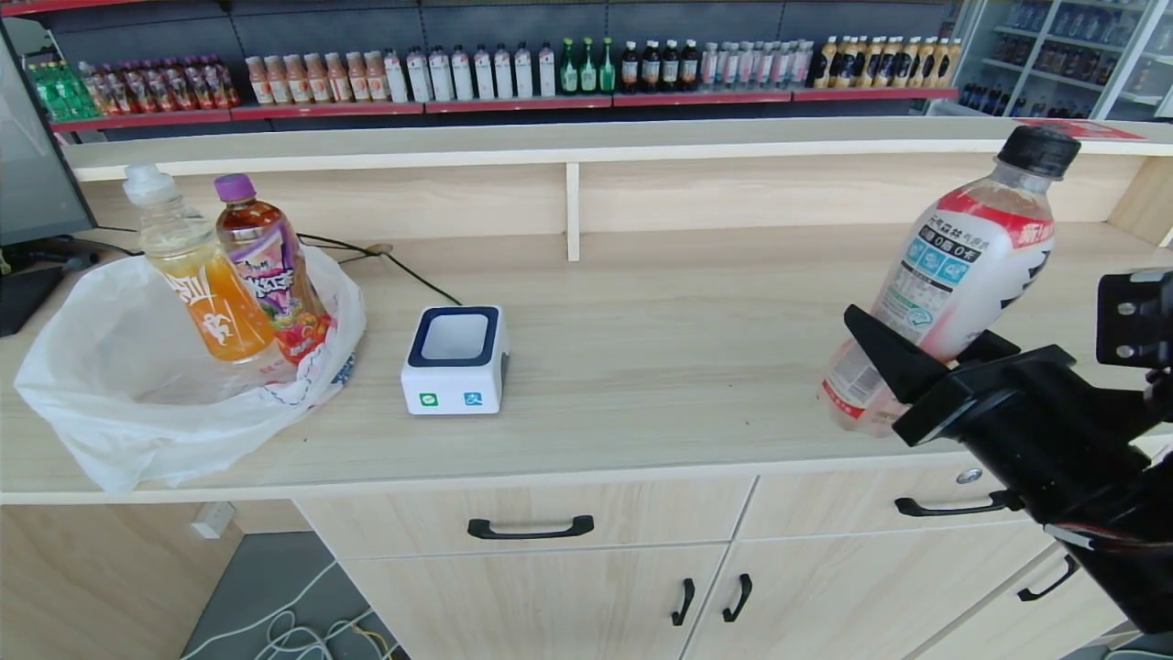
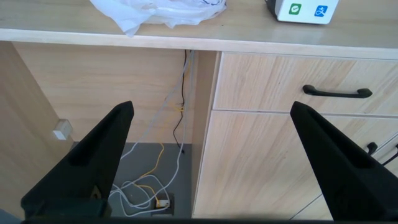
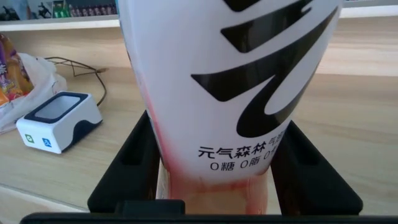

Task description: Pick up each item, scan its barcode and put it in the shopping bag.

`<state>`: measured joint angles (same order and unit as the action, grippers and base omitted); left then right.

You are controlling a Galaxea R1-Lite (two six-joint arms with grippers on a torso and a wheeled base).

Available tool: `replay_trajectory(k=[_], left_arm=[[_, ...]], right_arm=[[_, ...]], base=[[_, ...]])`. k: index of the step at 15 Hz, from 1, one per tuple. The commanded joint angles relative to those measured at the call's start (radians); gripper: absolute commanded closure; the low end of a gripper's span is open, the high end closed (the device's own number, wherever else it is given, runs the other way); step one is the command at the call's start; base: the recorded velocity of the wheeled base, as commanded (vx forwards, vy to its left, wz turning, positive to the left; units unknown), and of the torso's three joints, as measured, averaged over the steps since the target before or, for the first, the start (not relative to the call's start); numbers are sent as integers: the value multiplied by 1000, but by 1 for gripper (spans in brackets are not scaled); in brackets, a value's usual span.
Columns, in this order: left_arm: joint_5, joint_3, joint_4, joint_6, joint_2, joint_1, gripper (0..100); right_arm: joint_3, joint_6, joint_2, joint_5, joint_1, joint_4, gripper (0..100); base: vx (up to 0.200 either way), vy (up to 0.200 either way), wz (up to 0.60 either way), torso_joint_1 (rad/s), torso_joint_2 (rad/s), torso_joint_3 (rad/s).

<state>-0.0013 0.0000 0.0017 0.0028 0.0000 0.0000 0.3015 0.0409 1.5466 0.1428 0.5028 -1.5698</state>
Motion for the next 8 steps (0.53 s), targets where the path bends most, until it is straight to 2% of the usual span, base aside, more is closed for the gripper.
replay_trajectory(k=[1,4,8], left_arm=[[0,0,0,0,0,0,0],[0,0,0,0,0,0,0],[1,0,0,0,0,0,0]], right_arm=[[-7,-4,-16,1,-1,-1,100],[-4,-78,-3,-14,37,-1,100],[-4,-208,-22,-259,68,-1,100]], base=[[0,0,0,0,0,0],[0,0,0,0,0,0],[0,0,0,0,0,0]])
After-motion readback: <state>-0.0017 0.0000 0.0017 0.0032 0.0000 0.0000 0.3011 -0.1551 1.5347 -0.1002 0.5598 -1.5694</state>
